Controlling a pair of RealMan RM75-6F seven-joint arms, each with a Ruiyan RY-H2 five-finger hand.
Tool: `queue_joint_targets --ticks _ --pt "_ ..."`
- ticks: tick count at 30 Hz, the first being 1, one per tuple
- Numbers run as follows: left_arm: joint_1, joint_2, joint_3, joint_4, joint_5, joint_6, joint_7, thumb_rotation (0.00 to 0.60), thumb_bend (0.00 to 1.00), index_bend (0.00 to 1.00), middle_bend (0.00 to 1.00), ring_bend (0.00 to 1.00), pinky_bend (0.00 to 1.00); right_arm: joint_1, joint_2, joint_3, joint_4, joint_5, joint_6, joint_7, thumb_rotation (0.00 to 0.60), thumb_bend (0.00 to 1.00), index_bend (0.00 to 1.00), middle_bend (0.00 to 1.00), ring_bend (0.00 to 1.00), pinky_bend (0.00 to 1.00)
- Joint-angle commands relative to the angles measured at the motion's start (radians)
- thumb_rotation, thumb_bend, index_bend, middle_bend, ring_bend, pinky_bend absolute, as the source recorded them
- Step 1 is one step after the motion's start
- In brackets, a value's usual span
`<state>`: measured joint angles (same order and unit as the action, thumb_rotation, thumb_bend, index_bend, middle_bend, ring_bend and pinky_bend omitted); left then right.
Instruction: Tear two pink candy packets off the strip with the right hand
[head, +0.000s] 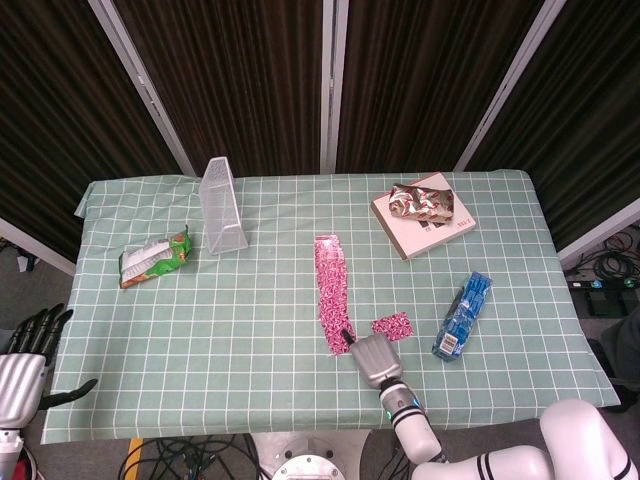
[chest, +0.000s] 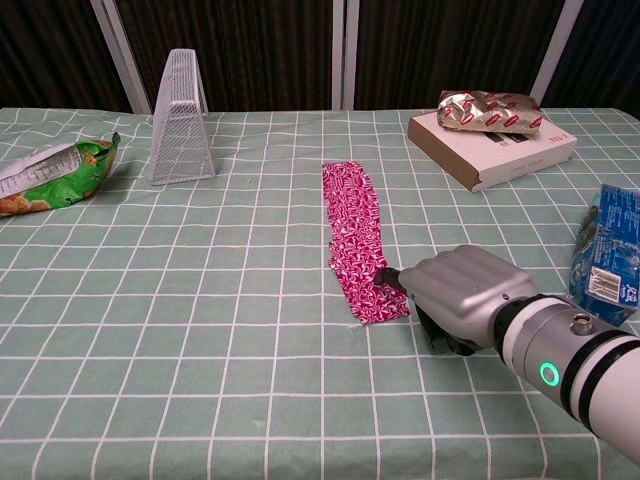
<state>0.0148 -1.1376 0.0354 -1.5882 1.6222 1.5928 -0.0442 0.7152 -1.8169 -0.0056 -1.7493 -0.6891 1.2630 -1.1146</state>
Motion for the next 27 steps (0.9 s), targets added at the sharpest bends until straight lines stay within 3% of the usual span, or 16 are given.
queue_joint_targets --ticks 1,27 --pt "0.001 0.001 0.000 0.000 0.000 0.001 0.000 0.505 0.01 0.05 0.01 0.00 0.09 0.002 -0.004 -0.002 0.000 -0.004 -0.001 0.000 0.600 1.00 0.10 0.88 0.81 0.70" --pt "0.007 0.013 -0.003 0.006 -0.005 0.011 -0.031 0.510 0.01 0.05 0.01 0.00 0.09 0.035 -0.087 0.002 0.011 0.007 -0.013 -0.039 0.600 1.00 0.11 0.88 0.81 0.70"
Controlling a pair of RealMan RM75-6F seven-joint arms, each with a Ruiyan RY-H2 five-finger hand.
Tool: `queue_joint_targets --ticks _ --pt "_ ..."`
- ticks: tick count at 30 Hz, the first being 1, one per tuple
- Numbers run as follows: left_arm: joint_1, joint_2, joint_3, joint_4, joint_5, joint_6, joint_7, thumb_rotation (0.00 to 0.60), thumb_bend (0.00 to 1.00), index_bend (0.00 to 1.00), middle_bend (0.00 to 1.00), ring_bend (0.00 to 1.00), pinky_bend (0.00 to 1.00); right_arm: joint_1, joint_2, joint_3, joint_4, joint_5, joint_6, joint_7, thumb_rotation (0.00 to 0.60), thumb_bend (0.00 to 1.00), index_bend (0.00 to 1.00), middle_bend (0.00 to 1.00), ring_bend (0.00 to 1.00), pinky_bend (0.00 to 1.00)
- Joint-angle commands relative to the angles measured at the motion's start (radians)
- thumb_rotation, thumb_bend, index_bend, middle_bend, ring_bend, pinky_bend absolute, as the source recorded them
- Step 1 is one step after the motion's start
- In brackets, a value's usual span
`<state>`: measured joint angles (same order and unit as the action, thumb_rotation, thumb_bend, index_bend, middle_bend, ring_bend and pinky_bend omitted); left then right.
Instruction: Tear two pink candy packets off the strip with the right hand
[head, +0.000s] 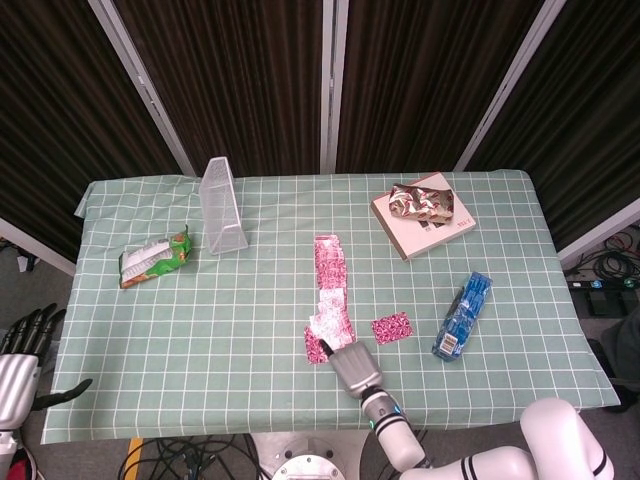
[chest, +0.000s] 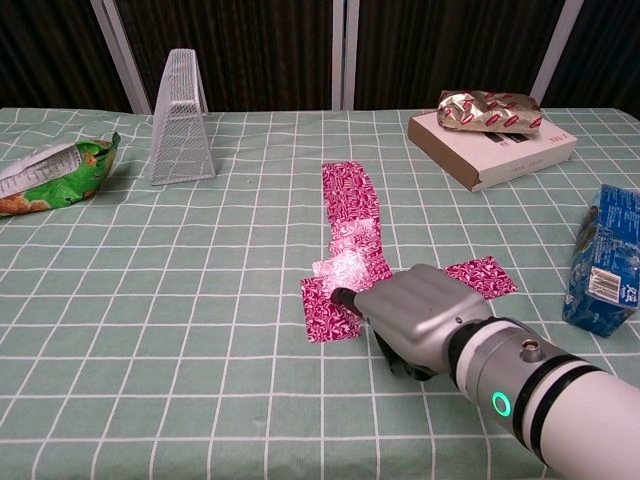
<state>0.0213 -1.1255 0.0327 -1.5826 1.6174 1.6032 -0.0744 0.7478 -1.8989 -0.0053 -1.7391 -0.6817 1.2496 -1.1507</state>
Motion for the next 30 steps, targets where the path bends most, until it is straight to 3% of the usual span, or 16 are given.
queue_joint_targets --ticks 1,23,30 --pt "0.001 0.001 0.000 0.001 -0.001 0.001 -0.002 0.511 0.01 0.05 0.01 0.00 0.09 0.004 -0.009 0.003 0.002 0.001 -0.001 -0.005 0.600 1.00 0.11 0.88 0.81 0.70" --pt "0.014 0.015 -0.007 0.016 -0.010 0.022 -0.033 0.505 0.01 0.05 0.01 0.00 0.09 0.052 -0.127 0.031 0.038 0.011 -0.022 -0.038 0.600 1.00 0.11 0.88 0.81 0.70" --pt "0.013 0.017 -0.008 0.010 -0.005 0.022 -0.026 0.505 0.01 0.05 0.01 0.00 0.09 0.042 -0.083 0.022 -0.031 -0.062 0.029 -0.023 0.600 1.00 0.11 0.88 0.81 0.70"
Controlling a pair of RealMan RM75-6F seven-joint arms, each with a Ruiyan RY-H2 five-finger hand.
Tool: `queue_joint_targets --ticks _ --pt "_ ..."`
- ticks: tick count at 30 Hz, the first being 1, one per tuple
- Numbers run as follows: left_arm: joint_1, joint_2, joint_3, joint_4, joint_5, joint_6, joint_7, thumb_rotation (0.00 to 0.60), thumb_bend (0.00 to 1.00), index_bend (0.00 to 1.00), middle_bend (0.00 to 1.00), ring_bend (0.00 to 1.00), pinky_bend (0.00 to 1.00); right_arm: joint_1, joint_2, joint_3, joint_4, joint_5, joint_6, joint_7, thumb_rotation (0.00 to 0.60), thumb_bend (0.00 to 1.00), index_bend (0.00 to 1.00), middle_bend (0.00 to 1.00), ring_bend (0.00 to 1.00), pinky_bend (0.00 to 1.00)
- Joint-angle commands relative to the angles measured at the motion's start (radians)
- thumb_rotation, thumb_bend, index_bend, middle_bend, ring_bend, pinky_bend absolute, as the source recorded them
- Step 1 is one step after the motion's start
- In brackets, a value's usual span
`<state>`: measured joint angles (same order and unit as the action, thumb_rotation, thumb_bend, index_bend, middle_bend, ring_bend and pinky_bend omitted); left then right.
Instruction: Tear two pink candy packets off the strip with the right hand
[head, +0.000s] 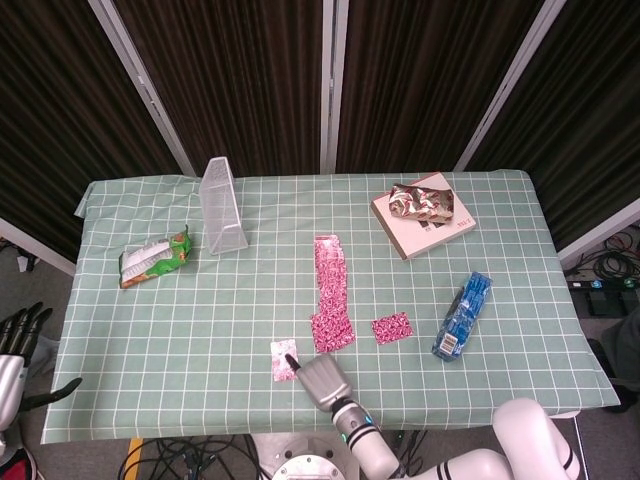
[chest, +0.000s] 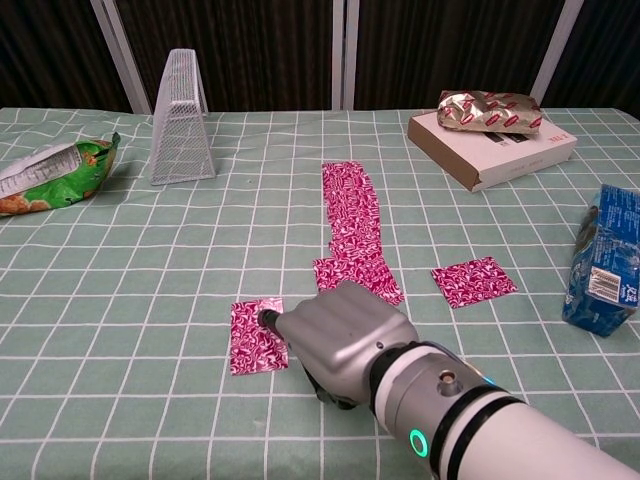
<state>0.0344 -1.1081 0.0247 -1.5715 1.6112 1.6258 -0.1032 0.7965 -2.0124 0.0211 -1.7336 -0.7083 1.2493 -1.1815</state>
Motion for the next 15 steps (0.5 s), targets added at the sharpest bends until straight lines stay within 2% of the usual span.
queue_joint_targets --ticks 1,5,9,15 --pt "-0.001 0.000 0.001 -0.002 0.002 -0.001 0.004 0.506 0.01 0.05 0.01 0.00 0.09 -0.011 0.047 -0.004 -0.055 -0.052 0.045 0.012 0.600 1.00 0.11 0.88 0.81 0.70" --pt "-0.002 0.000 0.001 -0.008 0.003 -0.005 0.013 0.506 0.01 0.05 0.01 0.00 0.09 -0.042 0.164 -0.011 -0.160 -0.145 0.126 0.040 0.600 1.00 0.12 0.88 0.81 0.70" --pt "-0.005 -0.004 0.001 -0.015 0.006 -0.009 0.025 0.507 0.01 0.05 0.01 0.00 0.09 -0.093 0.305 -0.041 -0.238 -0.264 0.209 0.102 0.600 1.00 0.15 0.88 0.81 0.70" --pt "-0.013 -0.013 0.003 -0.032 0.020 -0.017 0.056 0.505 0.01 0.05 0.01 0.00 0.09 -0.203 0.518 -0.085 -0.191 -0.474 0.357 0.265 0.600 1.00 0.24 0.88 0.81 0.70"
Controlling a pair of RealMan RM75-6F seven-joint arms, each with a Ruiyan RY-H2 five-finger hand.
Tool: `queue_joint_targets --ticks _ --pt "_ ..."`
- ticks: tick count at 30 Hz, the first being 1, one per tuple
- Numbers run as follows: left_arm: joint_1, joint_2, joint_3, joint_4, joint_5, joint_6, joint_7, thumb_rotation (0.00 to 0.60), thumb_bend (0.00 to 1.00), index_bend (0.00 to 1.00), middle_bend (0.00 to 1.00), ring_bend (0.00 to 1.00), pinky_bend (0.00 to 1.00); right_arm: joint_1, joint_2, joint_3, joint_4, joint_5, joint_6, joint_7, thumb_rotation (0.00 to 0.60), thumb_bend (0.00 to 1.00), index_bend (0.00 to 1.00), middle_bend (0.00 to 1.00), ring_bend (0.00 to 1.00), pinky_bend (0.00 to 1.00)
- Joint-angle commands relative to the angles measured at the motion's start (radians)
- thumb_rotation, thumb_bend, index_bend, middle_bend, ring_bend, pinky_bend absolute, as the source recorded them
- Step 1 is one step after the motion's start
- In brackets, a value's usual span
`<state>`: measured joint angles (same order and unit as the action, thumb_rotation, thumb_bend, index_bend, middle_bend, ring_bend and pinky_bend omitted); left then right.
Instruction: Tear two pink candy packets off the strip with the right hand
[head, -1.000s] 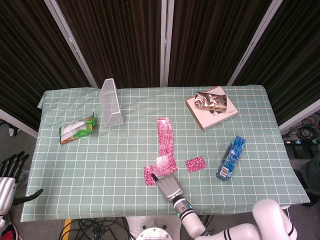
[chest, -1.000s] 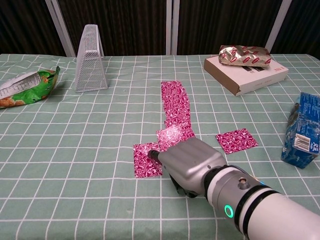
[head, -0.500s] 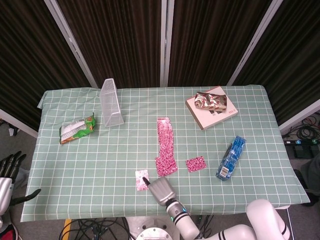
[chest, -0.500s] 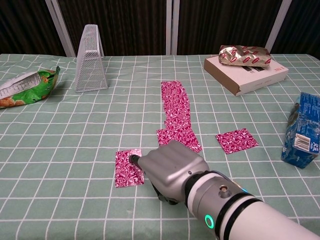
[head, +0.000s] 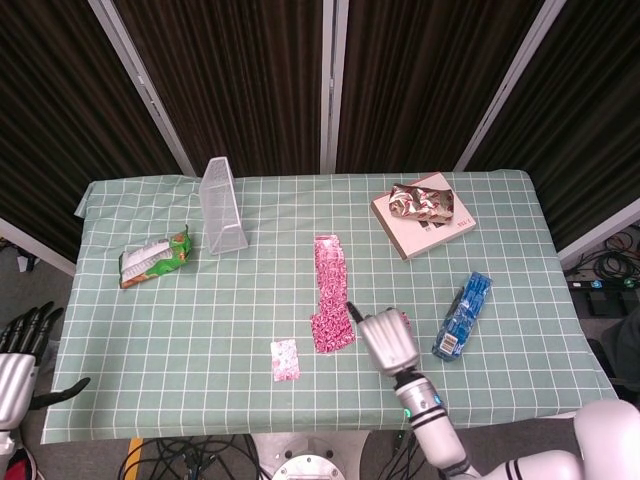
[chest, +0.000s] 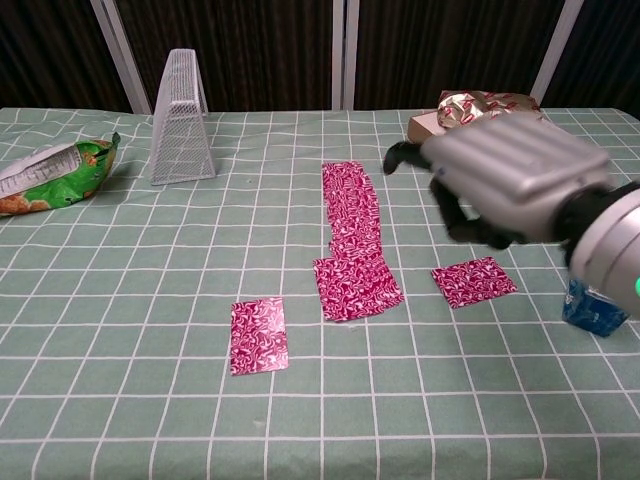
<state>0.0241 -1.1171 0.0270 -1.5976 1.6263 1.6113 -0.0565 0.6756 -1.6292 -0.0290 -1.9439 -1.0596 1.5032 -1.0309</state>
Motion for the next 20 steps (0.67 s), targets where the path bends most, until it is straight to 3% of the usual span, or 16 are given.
queue_joint_targets --ticks 1,7,8,10,11,13,15,17,20 --pt "-0.004 -0.006 0.001 -0.008 0.007 -0.004 0.014 0.505 0.01 0.05 0.01 0.00 0.09 -0.100 0.167 -0.038 0.031 -0.142 0.120 0.147 0.600 1.00 0.24 0.88 0.81 0.70" --pt "-0.016 -0.024 0.003 -0.033 0.022 -0.019 0.057 0.504 0.01 0.05 0.01 0.00 0.09 -0.222 0.364 -0.086 0.134 -0.219 0.166 0.407 0.600 0.99 0.30 0.83 0.78 0.68" --pt "-0.018 -0.027 0.005 -0.038 0.026 -0.021 0.067 0.503 0.01 0.05 0.01 0.00 0.09 -0.248 0.392 -0.104 0.161 -0.230 0.161 0.462 0.600 0.93 0.31 0.78 0.71 0.63" --pt "-0.019 -0.030 0.007 -0.047 0.032 -0.022 0.083 0.503 0.01 0.05 0.01 0.00 0.09 -0.286 0.434 -0.134 0.186 -0.222 0.139 0.530 0.600 0.73 0.27 0.61 0.46 0.42" --pt "-0.019 -0.031 0.009 -0.055 0.035 -0.023 0.095 0.505 0.01 0.05 0.01 0.00 0.09 -0.312 0.459 -0.147 0.191 -0.198 0.127 0.547 0.600 0.56 0.20 0.46 0.26 0.24" --pt "-0.020 -0.029 0.011 -0.071 0.041 -0.025 0.116 0.506 0.01 0.05 0.01 0.00 0.09 -0.348 0.482 -0.154 0.189 -0.163 0.120 0.563 0.600 0.28 0.06 0.18 0.03 0.02" --pt "-0.020 -0.027 0.014 -0.088 0.046 -0.025 0.140 0.503 0.01 0.05 0.01 0.00 0.09 -0.388 0.489 -0.150 0.212 -0.174 0.130 0.645 0.600 0.12 0.00 0.03 0.00 0.00" --pt "-0.020 -0.024 0.017 -0.099 0.048 -0.028 0.158 0.502 0.01 0.05 0.01 0.00 0.09 -0.425 0.482 -0.139 0.262 -0.213 0.154 0.752 0.600 0.03 0.00 0.00 0.00 0.00" --pt "-0.021 -0.021 0.017 -0.111 0.046 -0.032 0.172 0.506 0.01 0.05 0.01 0.00 0.09 -0.462 0.473 -0.116 0.315 -0.253 0.182 0.853 0.600 0.00 0.00 0.00 0.00 0.00"
